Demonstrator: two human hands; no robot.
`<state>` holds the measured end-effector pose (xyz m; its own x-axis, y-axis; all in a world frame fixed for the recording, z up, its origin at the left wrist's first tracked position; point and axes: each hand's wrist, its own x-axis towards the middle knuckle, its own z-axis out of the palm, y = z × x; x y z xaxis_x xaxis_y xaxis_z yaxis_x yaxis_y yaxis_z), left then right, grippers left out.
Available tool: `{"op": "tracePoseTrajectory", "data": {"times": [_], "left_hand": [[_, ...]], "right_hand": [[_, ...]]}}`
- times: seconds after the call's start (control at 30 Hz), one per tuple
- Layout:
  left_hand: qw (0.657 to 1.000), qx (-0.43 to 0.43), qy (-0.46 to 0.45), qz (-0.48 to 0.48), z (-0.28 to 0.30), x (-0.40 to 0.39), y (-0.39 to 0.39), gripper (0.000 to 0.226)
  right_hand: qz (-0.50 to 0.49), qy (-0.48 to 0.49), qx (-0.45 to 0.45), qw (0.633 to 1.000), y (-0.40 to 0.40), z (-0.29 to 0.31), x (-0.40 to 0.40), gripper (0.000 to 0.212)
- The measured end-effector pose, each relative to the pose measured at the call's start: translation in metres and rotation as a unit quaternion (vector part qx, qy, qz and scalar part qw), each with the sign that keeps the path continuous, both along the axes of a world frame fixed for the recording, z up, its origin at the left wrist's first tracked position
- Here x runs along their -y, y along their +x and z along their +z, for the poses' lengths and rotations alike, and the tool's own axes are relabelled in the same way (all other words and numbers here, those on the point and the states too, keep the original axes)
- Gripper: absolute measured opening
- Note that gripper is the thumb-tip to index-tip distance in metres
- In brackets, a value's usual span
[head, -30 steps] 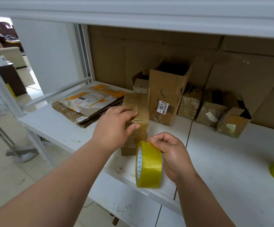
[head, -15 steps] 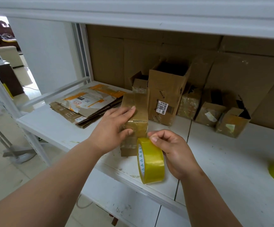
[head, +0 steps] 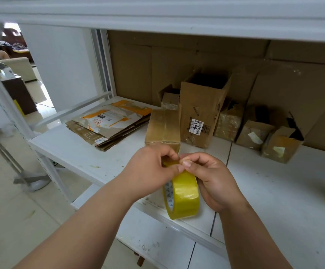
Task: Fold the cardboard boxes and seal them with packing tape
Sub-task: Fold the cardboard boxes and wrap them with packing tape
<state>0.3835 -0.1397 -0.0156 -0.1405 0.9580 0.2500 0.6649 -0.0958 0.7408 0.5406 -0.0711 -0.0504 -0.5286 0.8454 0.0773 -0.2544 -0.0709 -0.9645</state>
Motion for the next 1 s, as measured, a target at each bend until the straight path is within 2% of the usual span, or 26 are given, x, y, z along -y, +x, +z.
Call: {"op": "tracePoseTrajectory", "data": {"times": [0.07, 0.13, 0.2, 0.43, 0.47, 0.57, 0.6, 0.63, 0.77, 0.9, 1.0], "left_hand": [[0.999, -0.039, -0.007, 0.031, -0.001, -0.001, 0.004, 0.014], [0.996, -0.072, -0.023, 0.039, -0.001, -0.003, 0.006, 0.014], [0.994, -0.101, -0.029, 0.044, 0.0, -0.004, 0.006, 0.012], [0.987, -0.132, 0.012, 0.093, -0.004, -0.003, 0.014, 0.015], [0.987, -0.126, 0.014, 0.104, -0.005, -0.004, 0.015, 0.017], [0.983, -0.12, 0.014, 0.136, -0.008, -0.003, 0.019, 0.021], [0.982, -0.111, 0.016, 0.152, -0.009, -0.002, 0.019, 0.022], [0.981, -0.095, 0.021, 0.171, -0.01, -0.001, 0.018, 0.022], [0.971, -0.033, 0.022, 0.235, -0.005, 0.005, 0.007, 0.025], [0.971, 0.013, 0.019, 0.24, 0.003, 0.01, 0.002, 0.017], [0.968, 0.077, 0.023, 0.239, 0.002, 0.016, 0.001, 0.017]], "right_hand": [[-0.021, 0.021, 0.023, 0.999, 0.0, -0.001, 0.002, 0.006], [-0.049, 0.057, 0.052, 0.996, 0.001, -0.003, 0.004, 0.021], [-0.072, 0.082, 0.071, 0.991, 0.001, -0.005, 0.006, 0.024], [-0.098, 0.089, 0.084, 0.988, 0.009, -0.008, 0.018, 0.015], [-0.08, 0.083, 0.093, 0.989, 0.01, -0.01, 0.021, 0.023], [-0.011, 0.038, 0.1, 0.994, 0.019, -0.019, 0.022, 0.074], [0.0, 0.016, 0.086, 0.996, 0.024, -0.022, 0.02, 0.086], [0.013, -0.001, 0.074, 0.997, 0.029, -0.024, 0.018, 0.09], [0.114, 0.034, 0.113, 0.986, 0.043, -0.025, 0.015, 0.06], [0.139, 0.052, 0.108, 0.983, 0.047, -0.018, 0.012, 0.042], [0.144, 0.078, 0.11, 0.98, 0.049, -0.005, 0.006, 0.046]]}}
